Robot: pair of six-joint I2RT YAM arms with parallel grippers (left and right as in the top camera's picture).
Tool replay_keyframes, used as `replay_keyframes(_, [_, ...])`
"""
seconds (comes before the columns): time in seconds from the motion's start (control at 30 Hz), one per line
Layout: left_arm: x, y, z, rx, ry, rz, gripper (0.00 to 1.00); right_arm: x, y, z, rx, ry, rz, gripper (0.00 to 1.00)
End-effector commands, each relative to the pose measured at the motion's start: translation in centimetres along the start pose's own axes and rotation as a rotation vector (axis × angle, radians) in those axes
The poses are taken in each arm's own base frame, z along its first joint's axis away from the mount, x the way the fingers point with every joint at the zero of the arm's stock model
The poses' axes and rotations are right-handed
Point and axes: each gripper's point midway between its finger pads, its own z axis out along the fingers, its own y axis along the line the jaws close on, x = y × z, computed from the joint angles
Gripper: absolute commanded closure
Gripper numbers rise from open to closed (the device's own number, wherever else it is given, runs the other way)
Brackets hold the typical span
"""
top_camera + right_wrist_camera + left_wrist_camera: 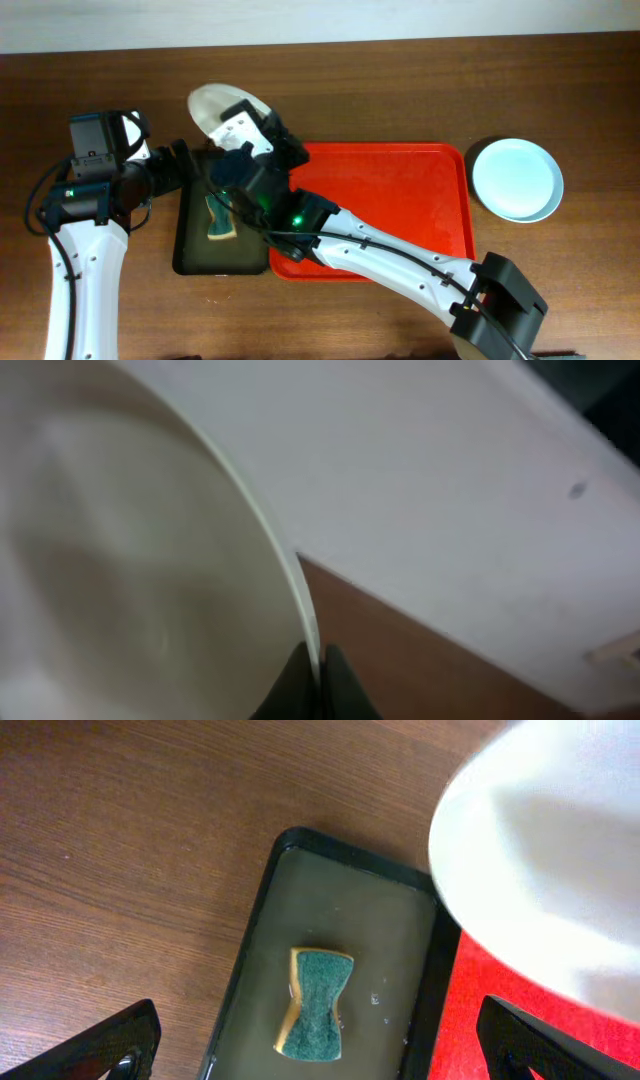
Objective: Clean dirty plates on tray and stack at the side
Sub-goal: 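Carry the white plate right and stack it on the light-blue plate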
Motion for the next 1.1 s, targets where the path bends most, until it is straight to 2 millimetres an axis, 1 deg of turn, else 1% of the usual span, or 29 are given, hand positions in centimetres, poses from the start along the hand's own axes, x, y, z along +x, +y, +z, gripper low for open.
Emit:
replay_keyframes(0.0, [-0.3, 0.1, -0.4, -0.003, -0.014, -0.011, 0.01, 2.0, -0.3, 0.8, -0.021, 0.079, 0.225, 0.96])
replay_keyframes(0.03, [-0.3, 0.1, -0.4, -0.004, -0.014, -0.011, 0.01, 2.6, 0.2, 1.0, -0.055, 0.104, 0.250, 0.96])
replay_keyframes(0.1, [-0.3, 0.1, -0.4, -0.003, -0.014, -0.011, 0.01, 4.9, 1.5, 2.0, -0.175, 0.208, 0.347, 0.96])
replay_keyframes(0.13, [-0.3, 0.1, -0.4, -0.003, -0.014, -0.011, 0.01, 5.7, 2.0, 2.3, -0.238, 0.254, 0.384, 0.96])
replay_keyframes(0.2, [-0.3, 0.1, -0.4, -0.003, -0.014, -0.011, 0.01, 6.8, 2.5, 2.7, -0.346, 0.326, 0.416, 0.96])
replay_keyframes(0.27, [-0.3, 0.1, -0.4, -0.003, -0.014, -0.011, 0.01, 8.5, 1.5, 2.9, -0.416, 0.449, 0.554, 0.96])
replay_keyframes(0.33, [-0.3, 0.1, -0.4, -0.003, -0.014, -0.011, 0.01, 9.6, 0.4, 2.9, -0.542, 0.550, 0.644, 0.96])
replay_keyframes(0.37, [-0.3, 0.1, -0.4, -0.004, -0.014, -0.011, 0.01, 10.7, -0.7, 3.0, -0.582, 0.612, 0.679, 0.96])
replay_keyframes(0.43, [-0.3, 0.1, -0.4, -0.003, -0.014, -0.011, 0.01, 13.3, -3.3, 3.7, -0.577, 0.717, 0.732, 0.96])
replay_keyframes(0.47, [-0.3, 0.1, -0.4, -0.003, -0.014, -0.011, 0.01, 15.2, -5.1, 4.0, -0.559, 0.787, 0.771, 0.96])
replay_keyframes(0.53, [-0.3, 0.1, -0.4, -0.003, -0.014, -0.011, 0.01, 19.3, -9.6, 4.5, -0.488, 0.920, 0.865, 0.96])
replay_keyframes(0.57, [-0.3, 0.1, -0.4, -0.003, -0.014, -0.011, 0.01, 20.7, -11.2, 4.4, -0.468, 0.967, 0.913, 0.96])
replay_keyframes(0.6, [-0.3, 0.1, -0.4, -0.003, -0.014, -0.011, 0.01, 22.3, -13.3, 4.4, -0.440, 1.011, 0.970, 0.96])
replay_keyframes(0.63, [-0.3, 0.1, -0.4, -0.003, -0.014, -0.011, 0.01, 24.3, -15.7, 4.2, -0.387, 1.063, 1.028, 0.96])
replay_keyframes(0.67, [-0.3, 0.1, -0.4, -0.003, -0.014, -0.011, 0.01, 26.2, -17.9, 3.7, -0.339, 1.106, 1.065, 0.96])
replay_keyframes(0.7, [-0.3, 0.1, -0.4, -0.003, -0.014, -0.011, 0.01, 28.4, -20.5, 3.2, -0.295, 1.139, 1.092, 0.96])
replay_keyframes(0.77, [-0.3, 0.1, -0.4, -0.003, -0.014, -0.011, 0.01, 31.3, -24.0, 1.9, -0.238, 1.181, 1.121, 0.96])
replay_keyframes(0.9, [-0.3, 0.1, -0.4, -0.003, -0.014, -0.011, 0.01, 36.3, -29.9, -1.2, -0.118, 1.243, 1.248, 0.96])
replay_keyframes(1.0, [-0.3, 0.1, -0.4, -0.003, -0.014, -0.011, 0.01, 39.4, -33.3, -4.0, -0.007, 1.283, 1.380, 0.96])
replay_keyframes(1.07, [-0.3, 0.1, -0.4, -0.004, -0.014, -0.011, 0.01, 41.9, -35.6, -6.1, 0.111, 1.319, 1.406, 0.96])
